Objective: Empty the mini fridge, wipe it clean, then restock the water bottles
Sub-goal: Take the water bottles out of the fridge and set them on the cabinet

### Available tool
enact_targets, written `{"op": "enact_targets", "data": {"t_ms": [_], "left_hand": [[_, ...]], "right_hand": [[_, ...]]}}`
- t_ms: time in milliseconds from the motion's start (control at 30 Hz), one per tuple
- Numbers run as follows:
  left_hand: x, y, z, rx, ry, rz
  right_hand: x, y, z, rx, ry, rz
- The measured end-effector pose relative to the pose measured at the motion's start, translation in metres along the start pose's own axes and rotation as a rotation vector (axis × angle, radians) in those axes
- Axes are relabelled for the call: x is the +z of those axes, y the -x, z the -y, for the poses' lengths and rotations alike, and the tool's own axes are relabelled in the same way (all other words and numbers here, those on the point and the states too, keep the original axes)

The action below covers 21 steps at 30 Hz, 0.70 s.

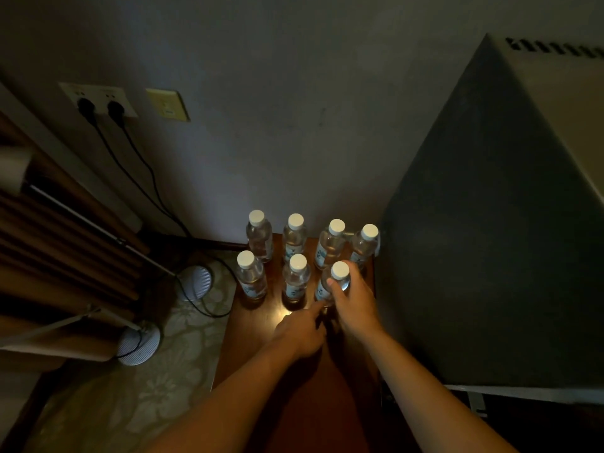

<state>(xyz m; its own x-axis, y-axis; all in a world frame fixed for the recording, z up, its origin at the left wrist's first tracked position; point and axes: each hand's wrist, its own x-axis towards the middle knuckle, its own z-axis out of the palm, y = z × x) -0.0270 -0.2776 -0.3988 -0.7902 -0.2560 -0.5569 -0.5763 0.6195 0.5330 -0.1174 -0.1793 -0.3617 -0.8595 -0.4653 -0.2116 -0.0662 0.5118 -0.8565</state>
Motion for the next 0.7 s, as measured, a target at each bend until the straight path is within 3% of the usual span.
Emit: {"op": "enact_targets", "data": {"t_ms": [300,467,700], "left_hand": [[-0.013,0.036,0.009,0.028,-0.004,-0.112],[-0.02,0.06,0.002,0.08,0.034,-0.204],[-0.005,0.095,-0.008,0.068,0.037,-0.21]], "right_hand": [[-0.011,0.019,-0.001,0.116,0.092,0.014],[-0.015,0.044,0.012,0.063,0.157,-0.009],[-0.028,0.09,0.015,-0.05,0.205,0.076]]}}
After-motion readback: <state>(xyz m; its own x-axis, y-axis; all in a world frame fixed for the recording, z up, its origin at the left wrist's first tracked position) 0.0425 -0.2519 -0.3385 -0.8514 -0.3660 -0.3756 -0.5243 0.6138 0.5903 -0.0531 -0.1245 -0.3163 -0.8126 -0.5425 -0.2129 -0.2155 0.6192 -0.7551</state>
